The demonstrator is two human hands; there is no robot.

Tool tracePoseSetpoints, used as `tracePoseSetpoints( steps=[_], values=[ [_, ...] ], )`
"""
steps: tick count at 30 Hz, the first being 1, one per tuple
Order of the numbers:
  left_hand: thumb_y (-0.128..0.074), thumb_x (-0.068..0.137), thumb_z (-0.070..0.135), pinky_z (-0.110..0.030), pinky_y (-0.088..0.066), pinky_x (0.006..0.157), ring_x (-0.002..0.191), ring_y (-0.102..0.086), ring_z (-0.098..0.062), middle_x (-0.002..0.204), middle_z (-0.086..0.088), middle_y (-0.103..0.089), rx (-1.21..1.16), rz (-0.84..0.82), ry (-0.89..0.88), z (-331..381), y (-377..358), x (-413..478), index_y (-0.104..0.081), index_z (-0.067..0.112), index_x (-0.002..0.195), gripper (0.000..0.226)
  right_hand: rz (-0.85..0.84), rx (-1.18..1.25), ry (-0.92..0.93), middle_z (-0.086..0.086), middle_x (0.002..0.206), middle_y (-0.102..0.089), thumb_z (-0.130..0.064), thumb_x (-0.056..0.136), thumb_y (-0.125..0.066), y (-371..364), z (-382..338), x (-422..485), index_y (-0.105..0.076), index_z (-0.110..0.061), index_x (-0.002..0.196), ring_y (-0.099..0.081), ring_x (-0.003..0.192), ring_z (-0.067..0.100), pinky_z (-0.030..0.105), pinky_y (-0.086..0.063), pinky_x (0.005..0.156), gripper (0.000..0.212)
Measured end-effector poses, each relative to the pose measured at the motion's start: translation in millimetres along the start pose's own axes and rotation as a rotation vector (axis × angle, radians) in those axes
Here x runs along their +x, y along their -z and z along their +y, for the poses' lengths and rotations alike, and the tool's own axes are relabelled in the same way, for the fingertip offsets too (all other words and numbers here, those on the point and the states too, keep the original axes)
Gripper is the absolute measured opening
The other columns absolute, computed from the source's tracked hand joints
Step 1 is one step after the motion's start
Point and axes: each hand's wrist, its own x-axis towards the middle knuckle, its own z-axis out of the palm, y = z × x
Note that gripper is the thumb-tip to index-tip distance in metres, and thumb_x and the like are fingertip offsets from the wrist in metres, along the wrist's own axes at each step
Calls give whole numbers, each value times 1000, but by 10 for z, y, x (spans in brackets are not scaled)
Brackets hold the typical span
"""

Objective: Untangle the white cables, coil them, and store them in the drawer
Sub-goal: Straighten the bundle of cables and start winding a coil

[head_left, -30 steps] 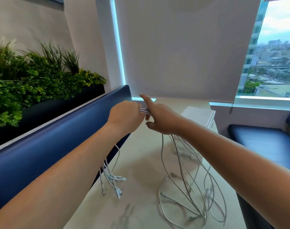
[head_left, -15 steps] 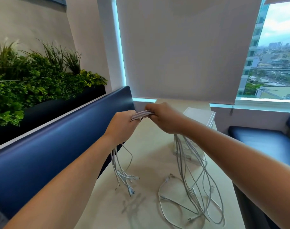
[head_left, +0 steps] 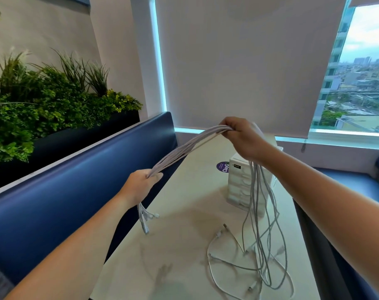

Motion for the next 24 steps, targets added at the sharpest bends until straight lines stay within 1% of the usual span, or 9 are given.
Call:
tracePoseSetpoints(
  steps=[2, 4, 7, 9, 11, 15, 18, 22, 24],
  values=[
    [-56, 97, 32, -32, -33, 57, 53, -30, -15, 53, 6, -31, 37, 1, 43, -92, 22, -37, -33, 16, 63, 44, -5, -14, -15, -5, 68, -53, -14, 91, -52, 11, 48, 1, -64, -20, 91, -49, 72, 20, 26, -35, 59, 13],
    [-54, 98, 31, -27, -35, 53, 54, -34, -17, 58, 3, -32, 42, 3, 106, -196, 58, -71, -34, 15, 64, 43, 46, 65, -76, -7, 61, -51, -12, 89, -53, 82, 135, 31, -64, -21, 84, -46, 65, 17, 27, -33, 57, 15],
    [-50, 100, 34, -27, -26, 49, 49, -28, -17, 56, 4, -27, 27, 12, 204, -398, 157, -134, -36, 13, 66, 42, 114, 192, -149, -11, 48, -46, -11, 86, -53, 220, 283, 80, -60, -23, 71, -38, 51, 10, 27, -29, 51, 20],
    [-49, 100, 37, -26, -26, 44, 47, -23, -15, 53, 7, -24, 53, 7, 202, -431, 197, -154, -39, 10, 70, 42, 104, 170, -182, -8, 53, -45, -11, 86, -52, 224, 365, 53, -61, -21, 73, -37, 52, 12, 28, -29, 52, 19],
    [-49, 100, 37, -24, -26, 41, 45, -21, -15, 52, 6, -23, 70, 7, 184, -377, 195, -160, -34, 12, 68, 43, 105, 157, -202, -4, 57, -46, -10, 87, -52, 179, 439, 25, -63, -19, 76, -39, 54, 13, 29, -30, 53, 18],
    [-47, 100, 38, -24, -26, 40, 39, -21, -17, 54, 1, -23, 70, 3, 194, -297, 198, -125, -28, 16, 64, 46, 3, 46, -242, -3, 61, -49, -8, 89, -51, 127, 677, -28, -62, -20, 80, -40, 56, 12, 28, -31, 55, 18],
    [-46, 100, 36, -28, -25, 49, 43, -24, -15, 54, 1, -28, 84, 31, 208, -189, 230, -55, -30, 15, 65, 44, -115, -23, -276, -1, 64, -51, -8, 92, -50, 17, 929, -137, -63, -20, 83, -41, 54, 13, 28, -31, 53, 19],
    [-47, 100, 35, -28, -26, 51, 47, -29, -18, 59, -2, -34, 132, -13, 204, -55, 310, 35, -35, 13, 70, 39, -220, -171, -335, 4, 82, -60, -14, 93, -46, -203, 1293, -329, -56, -25, 78, -52, 68, 20, 29, -39, 59, 21],
    [-49, 99, 39, -28, -27, 53, 49, -29, -18, 61, -2, -35, 198, -72, 203, -21, 343, 40, -36, 14, 70, 40, -225, -247, -351, 6, 84, -61, -16, 94, -44, -312, 1425, -419, -52, -24, 79, -56, 73, 25, 32, -41, 62, 19]
  ],
)
